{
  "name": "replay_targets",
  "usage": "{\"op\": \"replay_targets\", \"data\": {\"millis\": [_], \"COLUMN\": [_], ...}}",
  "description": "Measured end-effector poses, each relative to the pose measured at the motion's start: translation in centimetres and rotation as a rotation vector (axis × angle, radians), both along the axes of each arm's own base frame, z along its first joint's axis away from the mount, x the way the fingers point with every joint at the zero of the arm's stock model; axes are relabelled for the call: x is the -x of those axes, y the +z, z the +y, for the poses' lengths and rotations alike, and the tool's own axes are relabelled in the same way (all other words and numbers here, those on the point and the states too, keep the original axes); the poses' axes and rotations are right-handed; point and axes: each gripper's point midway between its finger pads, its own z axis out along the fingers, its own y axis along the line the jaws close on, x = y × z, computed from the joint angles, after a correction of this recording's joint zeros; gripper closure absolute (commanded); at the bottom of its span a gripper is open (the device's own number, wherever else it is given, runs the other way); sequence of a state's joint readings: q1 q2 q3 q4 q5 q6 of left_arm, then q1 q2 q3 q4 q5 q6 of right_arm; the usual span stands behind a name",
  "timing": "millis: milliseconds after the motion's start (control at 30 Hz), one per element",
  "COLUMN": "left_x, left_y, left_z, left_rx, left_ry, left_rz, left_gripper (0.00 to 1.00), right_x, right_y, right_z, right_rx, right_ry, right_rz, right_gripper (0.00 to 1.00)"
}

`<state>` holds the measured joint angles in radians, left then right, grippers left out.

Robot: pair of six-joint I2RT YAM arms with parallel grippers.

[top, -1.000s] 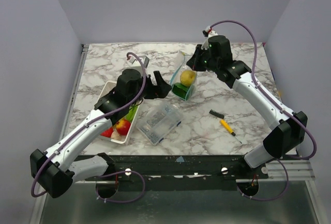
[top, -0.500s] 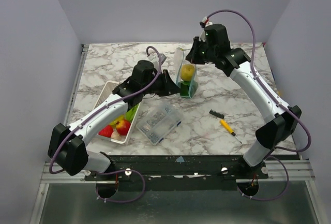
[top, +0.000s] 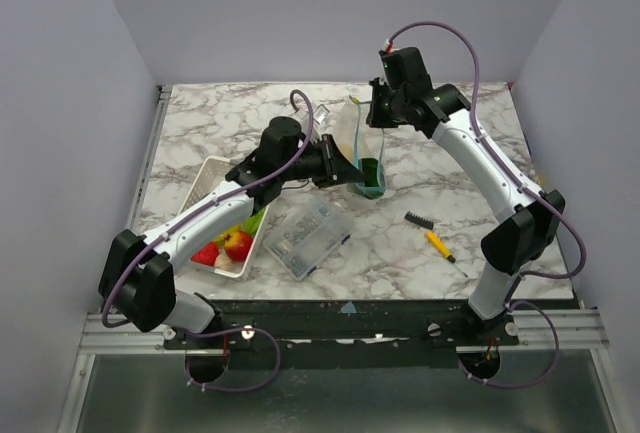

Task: Place the food in the zip-top bag and seal the zipper
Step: Adjust the zipper food storage bag at the center of the board, then pick up the fake fruit from the bin.

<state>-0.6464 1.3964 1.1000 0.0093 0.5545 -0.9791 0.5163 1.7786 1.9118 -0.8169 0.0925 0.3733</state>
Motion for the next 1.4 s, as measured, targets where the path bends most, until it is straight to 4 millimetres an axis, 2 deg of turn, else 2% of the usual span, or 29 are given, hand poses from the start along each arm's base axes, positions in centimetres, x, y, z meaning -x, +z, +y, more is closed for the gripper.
{"op": "replay_targets", "data": {"millis": [67, 200, 267, 467, 667, 767, 900, 1000, 1100, 1200, 1300, 1400], "left_x": [-0.4, -0.4, -0.4, -0.1, 0.6, 1.0, 1.3, 0.8, 0.1, -0.5, -0.3, 1.7], "left_y": [-1.5, -2.5, -2.4, -1.8, -1.1, -0.2, 0.4, 0.6, -0.3, -2.6, -5.8, -9.7], "left_z": [0.1, 0.2, 0.2, 0.5, 2.2, 3.5, 6.2, 9.9, 14.1, 18.6, 22.7, 25.7], "left_rx": [-0.018, -0.030, -0.027, -0.024, -0.096, -0.143, -0.232, -0.330, -0.453, -0.599, -0.716, -0.767], "left_ry": [0.012, 0.017, 0.017, 0.017, 0.032, 0.019, 0.042, 0.143, 0.293, 0.461, 0.622, 0.754], "left_rz": [0.042, 0.073, 0.069, 0.047, -0.035, -0.126, -0.244, -0.324, -0.338, -0.286, -0.162, 0.000], "left_gripper": [0.81, 0.61, 0.53, 0.46, 0.25, 0.18, 0.16, 0.16, 0.13, 0.02, 0.01, 0.02], "right_x": [0.2, 0.8, 1.0, 1.1, 1.3, 1.6, 1.6, 1.6, 1.4, 1.4, 1.5, 1.7], "right_y": [-0.9, -1.8, -1.4, 0.2, -0.4, -1.0, -1.1, -1.0, -0.8, -0.8, -1.0, -1.1], "right_z": [-0.1, -0.6, -0.7, -0.8, -1.3, -1.7, -1.8, -1.8, -1.8, -1.7, -1.8, -1.9], "right_rx": [0.014, 0.032, 0.031, 0.008, 0.027, 0.041, 0.040, 0.037, 0.032, 0.033, 0.035, 0.037], "right_ry": [0.003, 0.011, 0.017, 0.022, 0.019, 0.015, 0.013, 0.014, 0.015, 0.016, 0.017, 0.017], "right_rz": [0.016, 0.029, 0.017, -0.041, -0.054, -0.057, -0.066, -0.076, -0.087, -0.089, -0.086, -0.082], "right_gripper": [1.00, 1.00, 1.00, 1.00, 1.00, 1.00, 1.00, 1.00, 1.00, 1.00, 1.00, 1.00]}}
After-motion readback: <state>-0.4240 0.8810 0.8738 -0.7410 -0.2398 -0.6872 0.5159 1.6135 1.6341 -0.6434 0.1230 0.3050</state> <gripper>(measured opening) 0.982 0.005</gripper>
